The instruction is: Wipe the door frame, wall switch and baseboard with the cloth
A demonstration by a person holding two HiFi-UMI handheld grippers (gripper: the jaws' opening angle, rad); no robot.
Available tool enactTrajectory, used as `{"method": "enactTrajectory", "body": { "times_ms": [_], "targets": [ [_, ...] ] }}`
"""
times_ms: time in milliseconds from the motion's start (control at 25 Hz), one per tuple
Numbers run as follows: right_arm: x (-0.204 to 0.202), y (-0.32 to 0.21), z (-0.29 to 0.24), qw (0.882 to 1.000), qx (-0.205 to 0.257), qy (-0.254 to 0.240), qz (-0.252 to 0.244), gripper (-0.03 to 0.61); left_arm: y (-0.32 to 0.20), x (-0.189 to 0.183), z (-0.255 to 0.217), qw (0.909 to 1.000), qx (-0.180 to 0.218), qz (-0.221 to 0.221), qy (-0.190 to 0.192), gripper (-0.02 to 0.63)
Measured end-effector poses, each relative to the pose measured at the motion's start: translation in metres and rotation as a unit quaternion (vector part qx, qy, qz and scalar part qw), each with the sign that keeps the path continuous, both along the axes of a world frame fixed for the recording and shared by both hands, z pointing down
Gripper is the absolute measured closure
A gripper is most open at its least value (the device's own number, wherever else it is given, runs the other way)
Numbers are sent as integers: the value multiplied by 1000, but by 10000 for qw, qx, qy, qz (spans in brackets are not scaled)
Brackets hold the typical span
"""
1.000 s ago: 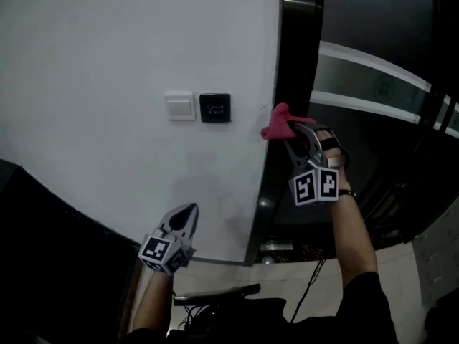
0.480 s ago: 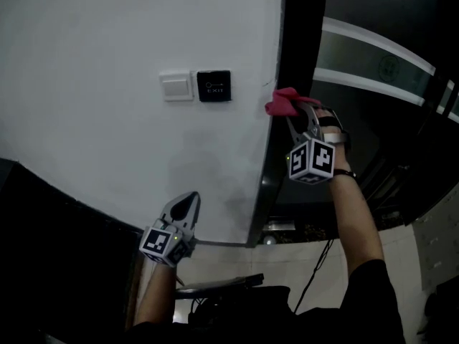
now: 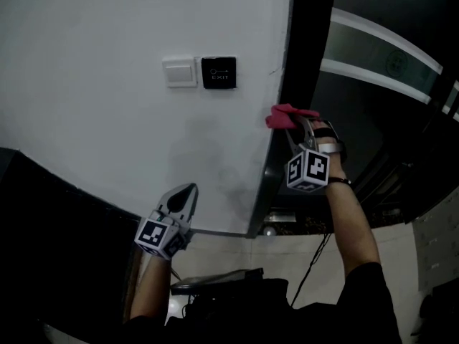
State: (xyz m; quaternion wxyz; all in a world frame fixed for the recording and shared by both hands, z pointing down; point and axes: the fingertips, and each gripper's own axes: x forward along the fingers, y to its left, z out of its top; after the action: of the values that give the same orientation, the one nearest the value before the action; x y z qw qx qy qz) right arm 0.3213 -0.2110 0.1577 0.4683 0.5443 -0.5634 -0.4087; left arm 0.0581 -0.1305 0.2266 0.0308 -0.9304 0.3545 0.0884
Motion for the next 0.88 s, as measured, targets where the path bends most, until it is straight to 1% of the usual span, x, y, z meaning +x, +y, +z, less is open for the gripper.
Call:
{"method": "enactTrajectory", "body": {
  "times_ms": [240, 360, 560, 760, 880],
  "targets": [
    [-1, 2, 33, 9997, -209, -152, -56, 494, -2, -5, -4, 9999, -43, -135, 92, 627],
    [-2, 1, 51, 9988, -402, -269, -43, 494, -4, -6, 0, 9995, -169, -180, 197, 627],
    [-4, 1, 89, 9965, -713, -429, -24, 494, -6, -1, 13, 9996, -251, -109, -5, 627],
    [-2, 1, 133, 9928, -1138, -386, 19, 494, -7, 0, 20, 9996, -245, -139, 56, 627],
    [-2, 1, 149, 9914, -1250, -391, 3, 494, -5, 6, 24, 9994, -320, -104, 15, 627]
  ]
}}
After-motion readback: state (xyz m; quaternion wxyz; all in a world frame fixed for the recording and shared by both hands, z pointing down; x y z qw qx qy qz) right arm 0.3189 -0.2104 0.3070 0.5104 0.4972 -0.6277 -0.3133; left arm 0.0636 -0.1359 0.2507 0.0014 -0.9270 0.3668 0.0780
